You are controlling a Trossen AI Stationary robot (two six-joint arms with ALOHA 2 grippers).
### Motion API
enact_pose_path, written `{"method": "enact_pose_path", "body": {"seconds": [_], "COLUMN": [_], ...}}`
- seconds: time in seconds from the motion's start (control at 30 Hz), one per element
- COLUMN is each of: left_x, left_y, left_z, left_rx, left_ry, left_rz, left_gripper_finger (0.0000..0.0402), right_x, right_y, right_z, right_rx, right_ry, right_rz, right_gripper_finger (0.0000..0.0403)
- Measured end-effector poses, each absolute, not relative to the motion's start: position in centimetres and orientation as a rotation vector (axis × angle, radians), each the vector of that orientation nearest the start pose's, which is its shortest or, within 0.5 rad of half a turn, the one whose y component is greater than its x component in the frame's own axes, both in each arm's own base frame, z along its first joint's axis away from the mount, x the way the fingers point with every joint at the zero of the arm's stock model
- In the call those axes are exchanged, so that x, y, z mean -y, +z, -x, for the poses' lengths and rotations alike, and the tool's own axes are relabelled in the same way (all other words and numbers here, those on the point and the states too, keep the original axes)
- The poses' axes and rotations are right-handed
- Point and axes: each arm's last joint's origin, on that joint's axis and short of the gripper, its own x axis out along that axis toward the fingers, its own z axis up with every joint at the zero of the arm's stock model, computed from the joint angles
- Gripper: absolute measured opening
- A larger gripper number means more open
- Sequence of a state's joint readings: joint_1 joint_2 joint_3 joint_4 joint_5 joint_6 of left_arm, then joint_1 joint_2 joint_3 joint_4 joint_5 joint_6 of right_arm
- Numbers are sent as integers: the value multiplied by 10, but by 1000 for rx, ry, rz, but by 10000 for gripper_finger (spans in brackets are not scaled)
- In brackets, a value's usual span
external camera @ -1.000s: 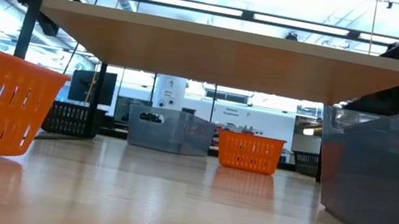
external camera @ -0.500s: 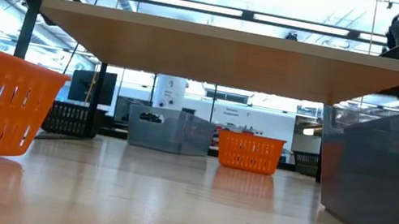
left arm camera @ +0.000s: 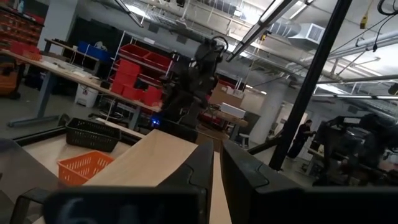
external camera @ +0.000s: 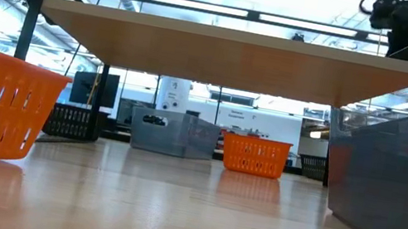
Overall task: Stack baskets on shelf by color
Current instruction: Put the top right orange bin on the shelf
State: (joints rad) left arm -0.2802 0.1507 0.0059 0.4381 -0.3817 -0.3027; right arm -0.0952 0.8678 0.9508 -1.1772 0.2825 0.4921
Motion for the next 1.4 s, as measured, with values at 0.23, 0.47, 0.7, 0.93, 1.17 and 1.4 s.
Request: {"method": "enact_pose_path", "body": {"seconds": [0.23,0.47,0.7,0.93,1.17,1.4], "left_x": [17,17,17,17,17,18], "left_y": [195,195,195,195,195,195], "left_z": [-100,-100,-100,-100,-100,-100], "left_rx": [296,297,297,297,297,297], "left_ry": [56,53,53,53,52,52], "left_rz": [406,423,424,424,424,425], "left_gripper_finger": [36,36,36,35,36,36], "right_x": [10,-8,-21,-34,-43,-52], "right_y": [279,269,269,270,270,270], "right_z": [-146,-153,-149,-145,-145,-144], "right_rx": [-1354,-1495,-1530,-1529,-1507,-1492], "right_ry": [-458,-332,-261,-195,-190,-138], "right_rz": [-473,-403,-348,-290,-260,-226], "right_gripper_finger": [108,108,108,108,108,108]}}
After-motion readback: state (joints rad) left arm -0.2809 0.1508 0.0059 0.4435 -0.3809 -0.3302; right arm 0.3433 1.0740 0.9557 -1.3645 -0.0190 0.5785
